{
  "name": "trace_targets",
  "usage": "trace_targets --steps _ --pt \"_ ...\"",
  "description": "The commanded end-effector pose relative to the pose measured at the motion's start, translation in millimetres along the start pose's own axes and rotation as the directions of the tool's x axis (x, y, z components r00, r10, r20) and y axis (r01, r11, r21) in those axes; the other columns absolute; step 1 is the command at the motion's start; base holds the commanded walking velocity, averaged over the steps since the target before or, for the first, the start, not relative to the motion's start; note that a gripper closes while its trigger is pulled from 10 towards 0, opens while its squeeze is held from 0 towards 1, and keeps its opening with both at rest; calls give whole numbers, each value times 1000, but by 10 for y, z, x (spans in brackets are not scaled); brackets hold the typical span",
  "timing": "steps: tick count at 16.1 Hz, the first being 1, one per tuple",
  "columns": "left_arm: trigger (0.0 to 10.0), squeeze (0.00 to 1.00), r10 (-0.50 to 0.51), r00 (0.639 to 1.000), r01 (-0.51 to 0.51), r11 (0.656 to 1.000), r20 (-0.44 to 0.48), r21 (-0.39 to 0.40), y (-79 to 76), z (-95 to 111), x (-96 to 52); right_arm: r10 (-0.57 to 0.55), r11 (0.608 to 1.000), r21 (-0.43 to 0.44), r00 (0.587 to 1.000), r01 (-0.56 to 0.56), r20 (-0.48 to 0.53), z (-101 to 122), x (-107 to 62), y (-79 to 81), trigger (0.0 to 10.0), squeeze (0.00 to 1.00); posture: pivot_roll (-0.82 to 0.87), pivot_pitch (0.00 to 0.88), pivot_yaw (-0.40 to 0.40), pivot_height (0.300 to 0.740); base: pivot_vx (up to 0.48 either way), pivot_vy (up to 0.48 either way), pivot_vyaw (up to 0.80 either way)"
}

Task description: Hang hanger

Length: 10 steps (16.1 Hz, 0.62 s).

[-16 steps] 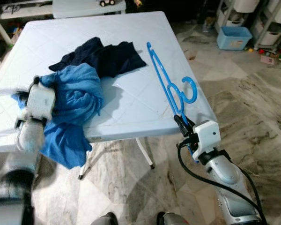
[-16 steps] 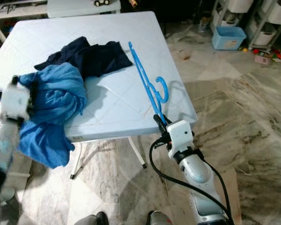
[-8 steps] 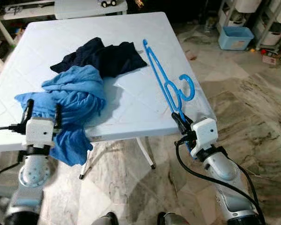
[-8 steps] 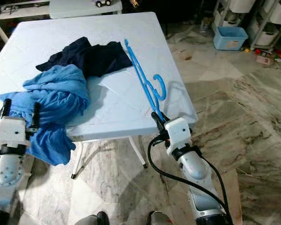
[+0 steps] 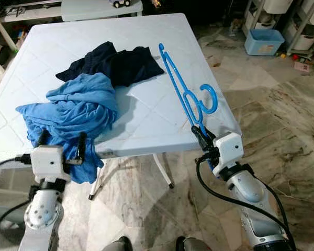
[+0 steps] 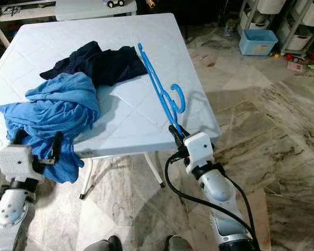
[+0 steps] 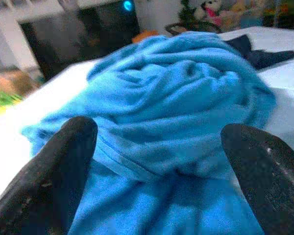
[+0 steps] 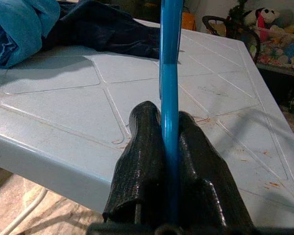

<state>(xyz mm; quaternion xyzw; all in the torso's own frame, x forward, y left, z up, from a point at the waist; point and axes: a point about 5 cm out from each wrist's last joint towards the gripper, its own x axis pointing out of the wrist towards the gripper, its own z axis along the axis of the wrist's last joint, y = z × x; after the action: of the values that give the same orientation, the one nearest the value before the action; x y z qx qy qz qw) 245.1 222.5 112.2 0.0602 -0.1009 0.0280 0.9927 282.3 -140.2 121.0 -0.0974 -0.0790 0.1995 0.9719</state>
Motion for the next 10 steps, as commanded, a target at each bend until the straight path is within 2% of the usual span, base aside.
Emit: trace_targets --steps 1,2,3,4,6,7,10 --pt "10000 1000 -78 996 73 991 -36 -108 -92 -19 -49 18 1000 14 996 -17 -90 -171 -62 35 10000 0 -163 173 37 740 0 0 0" --pt "10000 1000 -154 986 141 976 -66 -164 -193 -61 -59 20 1000 14 996 -19 -91 -173 -52 41 10000 0 -161 174 37 740 0 0 0" --pt "10000 1000 -188 977 168 969 -97 -182 -231 -102 -44 23 1000 14 996 -22 -92 -175 -49 44 10000 0 -162 176 35 740 0 0 0" --pt "10000 1000 -187 975 166 973 -121 -163 -212 -130 -15 24 1000 12 995 -23 -93 -178 -46 46 10000 0 -166 178 34 740 0 0 0" --pt "10000 1000 -153 974 120 974 -165 -195 -122 -197 74 25 1000 11 995 -24 -93 -173 -50 41 10000 0 -177 183 34 740 0 0 0" --pt "10000 1000 -108 980 75 979 -168 -189 -38 -201 154 20 1000 7 995 -19 -97 -177 -67 23 10000 0 -185 184 36 740 0 0 0" --pt "10000 1000 -85 984 61 986 -157 -153 5 -178 220 3 1000 6 994 -2 -105 -196 -106 4 10000 0 -194 184 42 740 0 0 0"
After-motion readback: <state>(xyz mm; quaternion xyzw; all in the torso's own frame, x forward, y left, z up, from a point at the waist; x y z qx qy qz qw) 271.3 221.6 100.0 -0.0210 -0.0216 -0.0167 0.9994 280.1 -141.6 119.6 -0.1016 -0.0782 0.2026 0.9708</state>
